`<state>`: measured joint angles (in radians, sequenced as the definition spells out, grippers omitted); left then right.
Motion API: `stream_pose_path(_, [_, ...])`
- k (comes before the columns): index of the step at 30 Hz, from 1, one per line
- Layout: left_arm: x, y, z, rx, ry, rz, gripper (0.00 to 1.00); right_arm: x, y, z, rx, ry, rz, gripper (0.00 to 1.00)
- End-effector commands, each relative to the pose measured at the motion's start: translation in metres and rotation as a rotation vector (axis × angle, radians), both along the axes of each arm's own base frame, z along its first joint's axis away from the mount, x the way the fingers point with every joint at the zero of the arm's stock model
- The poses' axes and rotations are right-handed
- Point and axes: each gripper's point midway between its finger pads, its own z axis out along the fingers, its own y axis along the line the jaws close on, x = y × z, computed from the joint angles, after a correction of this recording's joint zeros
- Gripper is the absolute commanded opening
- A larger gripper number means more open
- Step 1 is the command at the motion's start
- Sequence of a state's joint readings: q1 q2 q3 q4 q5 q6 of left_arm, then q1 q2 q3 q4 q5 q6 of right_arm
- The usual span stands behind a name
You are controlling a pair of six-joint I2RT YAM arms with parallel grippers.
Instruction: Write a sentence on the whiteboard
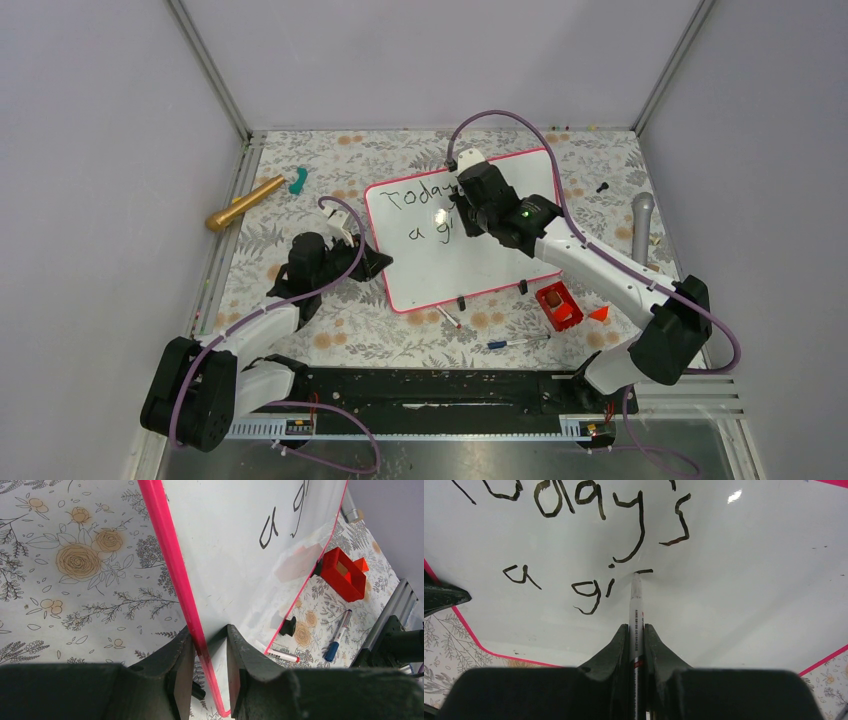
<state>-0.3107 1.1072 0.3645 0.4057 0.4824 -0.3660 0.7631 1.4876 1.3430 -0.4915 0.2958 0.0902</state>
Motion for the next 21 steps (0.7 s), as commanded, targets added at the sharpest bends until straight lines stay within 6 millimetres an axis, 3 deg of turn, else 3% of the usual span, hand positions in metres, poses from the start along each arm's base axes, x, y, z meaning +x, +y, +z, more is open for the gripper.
stream_pose_path(1, [0.013,0.006,0.009,0.042,-0.078,0.033,0.13,-0.007,-0.005,0.001,0.001,0.02,0.013,0.0])
stream_pose_path(17, [0.013,0.006,0.009,0.041,-0.08,0.033,0.13,-0.033,-0.015,-0.02,-0.012,0.12,0.041,0.0])
stream_pose_path(21, [0.013,0.006,0.01,0.041,-0.082,0.034,0.13,-0.032,-0.015,-0.012,0.003,0.1,0.035,0.0])
